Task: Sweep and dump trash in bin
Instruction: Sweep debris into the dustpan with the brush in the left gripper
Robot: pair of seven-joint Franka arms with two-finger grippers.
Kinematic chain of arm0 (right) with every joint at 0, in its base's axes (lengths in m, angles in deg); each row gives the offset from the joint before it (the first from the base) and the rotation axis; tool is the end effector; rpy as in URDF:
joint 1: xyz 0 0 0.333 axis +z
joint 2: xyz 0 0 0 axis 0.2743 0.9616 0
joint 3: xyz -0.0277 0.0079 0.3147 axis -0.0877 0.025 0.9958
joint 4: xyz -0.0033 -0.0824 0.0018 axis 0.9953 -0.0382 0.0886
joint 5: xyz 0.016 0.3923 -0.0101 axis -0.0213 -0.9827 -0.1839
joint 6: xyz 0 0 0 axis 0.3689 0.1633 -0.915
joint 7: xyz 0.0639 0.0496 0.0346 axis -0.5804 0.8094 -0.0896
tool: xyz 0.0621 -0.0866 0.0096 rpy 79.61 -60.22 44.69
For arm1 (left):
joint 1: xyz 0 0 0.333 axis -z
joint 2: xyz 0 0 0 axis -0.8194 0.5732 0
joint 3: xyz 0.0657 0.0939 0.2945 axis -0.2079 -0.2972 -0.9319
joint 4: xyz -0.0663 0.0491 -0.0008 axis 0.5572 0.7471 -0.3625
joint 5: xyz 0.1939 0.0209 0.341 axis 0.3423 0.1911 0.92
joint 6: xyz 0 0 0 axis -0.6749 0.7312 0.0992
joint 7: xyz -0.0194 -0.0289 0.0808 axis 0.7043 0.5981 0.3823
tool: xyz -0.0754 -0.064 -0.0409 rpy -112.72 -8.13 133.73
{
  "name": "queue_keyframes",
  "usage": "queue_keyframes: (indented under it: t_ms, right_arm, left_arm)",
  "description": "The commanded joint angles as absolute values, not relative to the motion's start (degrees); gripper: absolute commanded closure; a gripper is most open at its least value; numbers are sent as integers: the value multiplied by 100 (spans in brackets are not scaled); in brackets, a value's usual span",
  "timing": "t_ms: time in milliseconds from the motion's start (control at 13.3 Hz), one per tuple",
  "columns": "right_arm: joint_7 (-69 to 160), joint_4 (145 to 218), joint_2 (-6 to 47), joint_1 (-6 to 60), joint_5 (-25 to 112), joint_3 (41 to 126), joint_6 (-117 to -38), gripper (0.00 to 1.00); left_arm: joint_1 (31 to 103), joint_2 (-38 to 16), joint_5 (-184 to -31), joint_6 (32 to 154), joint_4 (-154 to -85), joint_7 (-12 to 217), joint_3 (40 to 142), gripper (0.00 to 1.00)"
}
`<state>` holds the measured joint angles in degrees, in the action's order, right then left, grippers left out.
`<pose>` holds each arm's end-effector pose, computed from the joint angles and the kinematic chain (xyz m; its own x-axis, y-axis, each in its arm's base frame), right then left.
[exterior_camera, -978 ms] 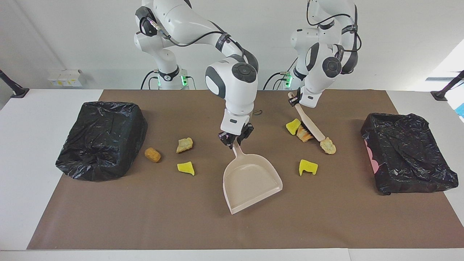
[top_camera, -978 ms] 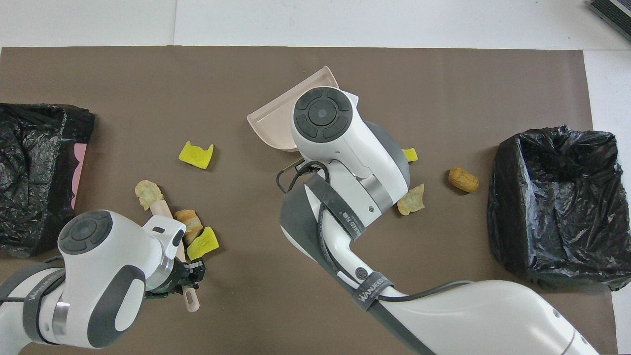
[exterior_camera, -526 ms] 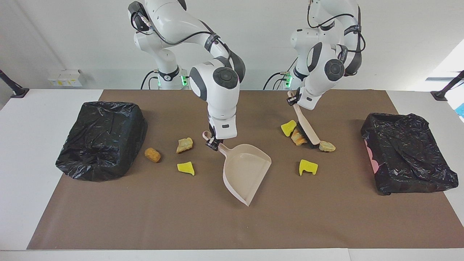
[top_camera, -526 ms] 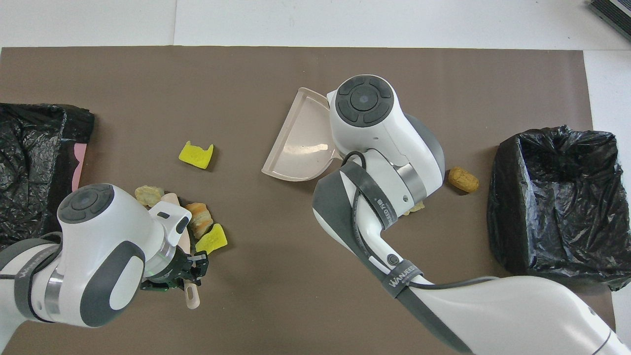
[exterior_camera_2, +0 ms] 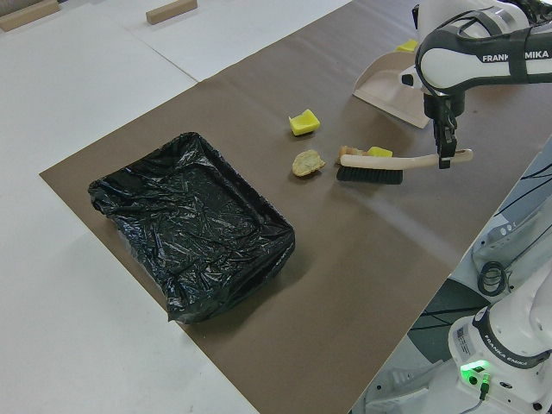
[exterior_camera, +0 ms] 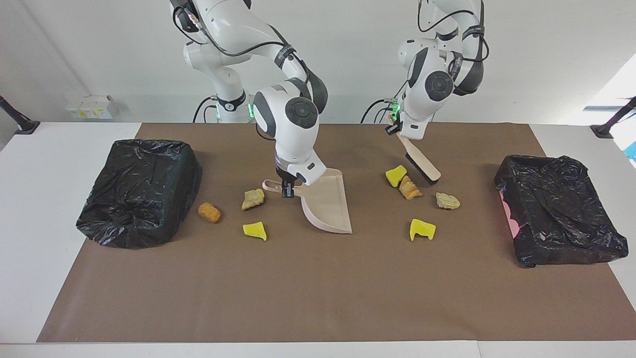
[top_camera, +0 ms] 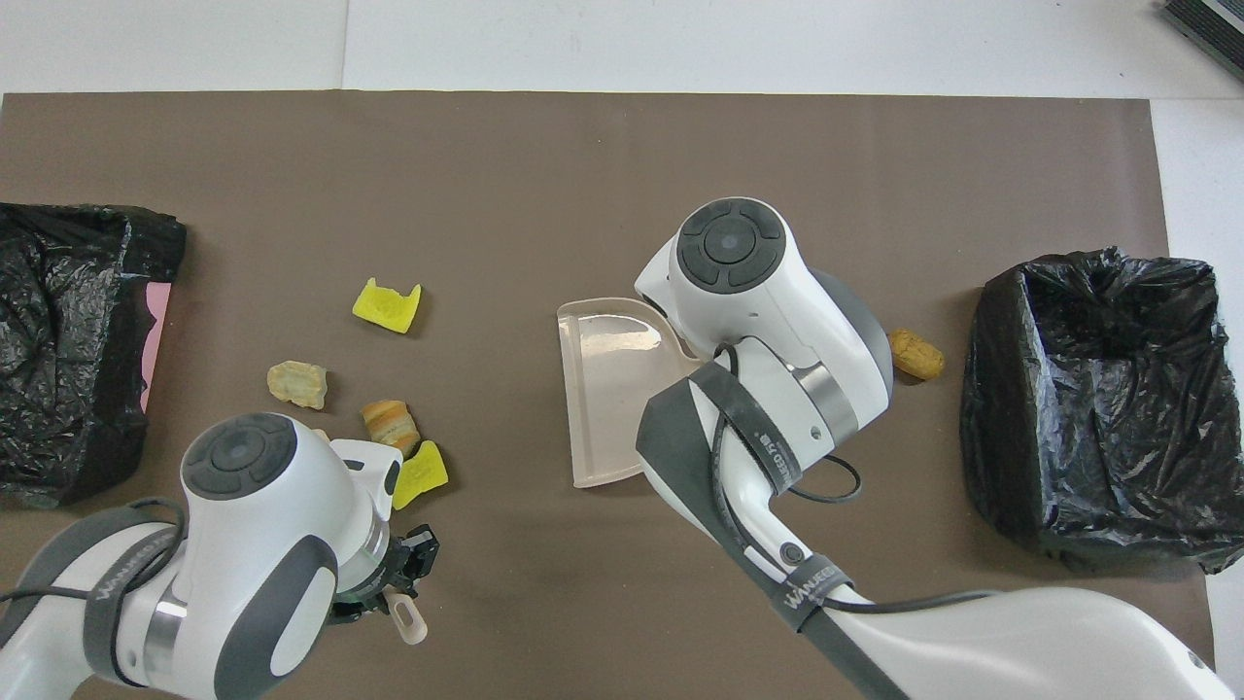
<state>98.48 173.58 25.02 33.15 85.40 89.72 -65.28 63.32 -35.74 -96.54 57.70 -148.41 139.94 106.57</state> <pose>0.5616 0.2978 0.3981 -0.0996 0.9799 -0.1729 0.9920 0.0843 -0.0937 0.3580 -0.2015 0.3763 0.7674 0.5505 -0.3288 0.5038 -0.8348 -0.2221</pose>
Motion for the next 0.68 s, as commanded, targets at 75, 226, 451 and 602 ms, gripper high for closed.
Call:
queue_keyframes:
  t_ms: [75, 226, 451, 602]
  right_arm:
    - [10030, 18815, 1772, 3350, 8412, 9013, -7753, 100]
    - [9933, 18825, 1771, 3402, 8412, 9004, -7799, 100]
    - [9617, 18825, 1789, 3446, 8412, 9013, -7825, 100]
    - [9266, 18825, 1815, 3508, 8412, 9013, -7825, 100]
  left_arm:
    - [6478, -3472, -9704, 6476, -15082, 14485, 10622, 100]
    - [6478, -3278, -9704, 6802, -14995, 13917, 10631, 100]
    - [6487, -3172, -9704, 6873, -14889, 12923, 10639, 100]
    - [6566, -3163, -9696, 6995, -14845, 12106, 10770, 100]
